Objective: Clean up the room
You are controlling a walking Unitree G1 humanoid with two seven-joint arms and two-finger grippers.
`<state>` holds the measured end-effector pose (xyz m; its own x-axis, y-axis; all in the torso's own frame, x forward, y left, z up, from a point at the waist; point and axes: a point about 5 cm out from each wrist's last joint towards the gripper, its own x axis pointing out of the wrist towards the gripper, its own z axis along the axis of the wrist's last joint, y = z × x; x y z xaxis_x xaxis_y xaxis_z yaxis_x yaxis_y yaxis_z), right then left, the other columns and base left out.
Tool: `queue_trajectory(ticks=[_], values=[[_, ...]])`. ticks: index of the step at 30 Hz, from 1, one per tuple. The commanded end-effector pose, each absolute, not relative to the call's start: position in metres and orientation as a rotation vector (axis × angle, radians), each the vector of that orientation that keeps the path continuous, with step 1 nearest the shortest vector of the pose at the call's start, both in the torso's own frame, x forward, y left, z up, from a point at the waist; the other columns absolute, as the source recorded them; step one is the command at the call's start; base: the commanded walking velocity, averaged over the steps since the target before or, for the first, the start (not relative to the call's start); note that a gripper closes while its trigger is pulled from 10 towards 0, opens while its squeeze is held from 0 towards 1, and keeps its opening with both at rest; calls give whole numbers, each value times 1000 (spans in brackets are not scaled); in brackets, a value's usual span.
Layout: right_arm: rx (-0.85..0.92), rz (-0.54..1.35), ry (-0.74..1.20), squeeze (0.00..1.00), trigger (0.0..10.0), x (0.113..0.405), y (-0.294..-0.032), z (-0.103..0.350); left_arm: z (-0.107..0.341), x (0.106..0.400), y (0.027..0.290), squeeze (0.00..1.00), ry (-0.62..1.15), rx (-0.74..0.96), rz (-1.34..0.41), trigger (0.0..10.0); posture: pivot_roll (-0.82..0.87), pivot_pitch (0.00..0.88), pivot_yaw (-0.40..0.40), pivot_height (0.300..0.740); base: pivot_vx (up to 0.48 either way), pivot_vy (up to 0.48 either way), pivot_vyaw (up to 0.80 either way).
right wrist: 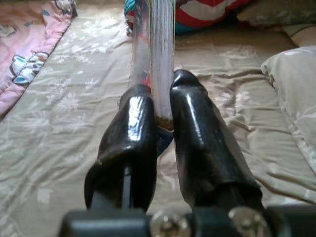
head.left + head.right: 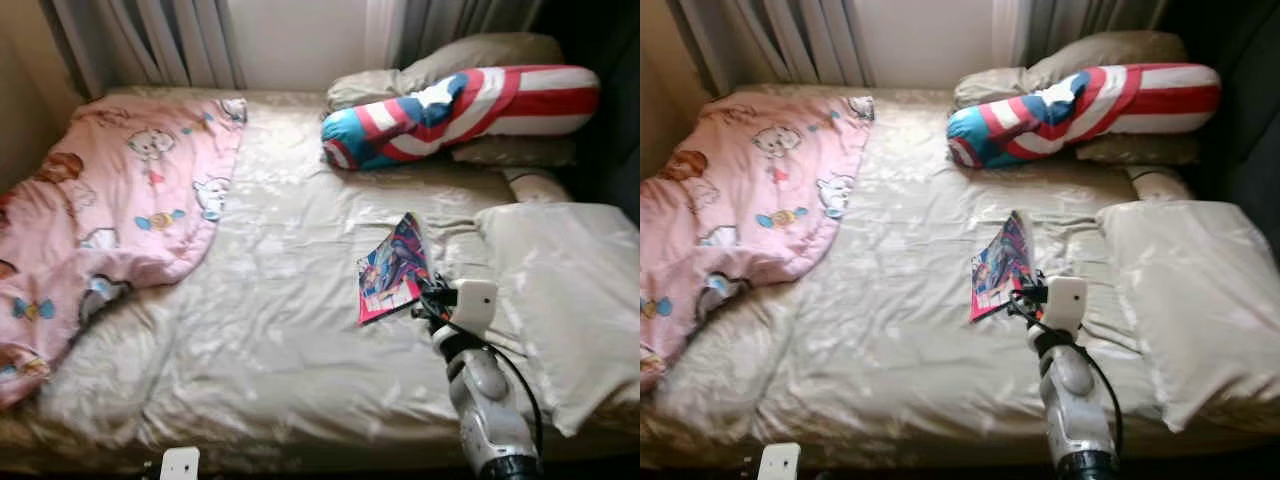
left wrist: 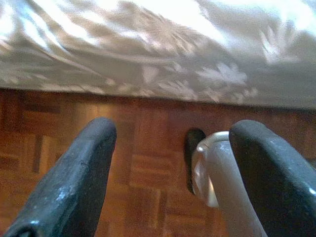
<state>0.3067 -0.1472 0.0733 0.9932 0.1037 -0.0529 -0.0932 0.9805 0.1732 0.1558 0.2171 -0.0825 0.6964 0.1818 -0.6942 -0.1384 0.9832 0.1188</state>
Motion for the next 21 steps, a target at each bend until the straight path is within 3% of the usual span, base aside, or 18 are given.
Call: queue_trajectory(ticks=[1, 7, 21], values=[[174, 120, 18, 0, 10000, 310, -143, 83, -85, 151, 217, 0, 796, 62, 179, 10000, -23, 136, -64, 740, 0, -281, 0], [174, 125, 19, 0, 10000, 310, -143, 83, -84, 151, 217, 0, 791, 63, 179, 10000, -23, 136, -63, 740, 0, -274, 0], [176, 131, 25, 0, 10000, 310, -142, 82, -83, 153, 217, 0, 774, 48, 190, 10000, -22, 136, -63, 740, 0, 0, 0]])
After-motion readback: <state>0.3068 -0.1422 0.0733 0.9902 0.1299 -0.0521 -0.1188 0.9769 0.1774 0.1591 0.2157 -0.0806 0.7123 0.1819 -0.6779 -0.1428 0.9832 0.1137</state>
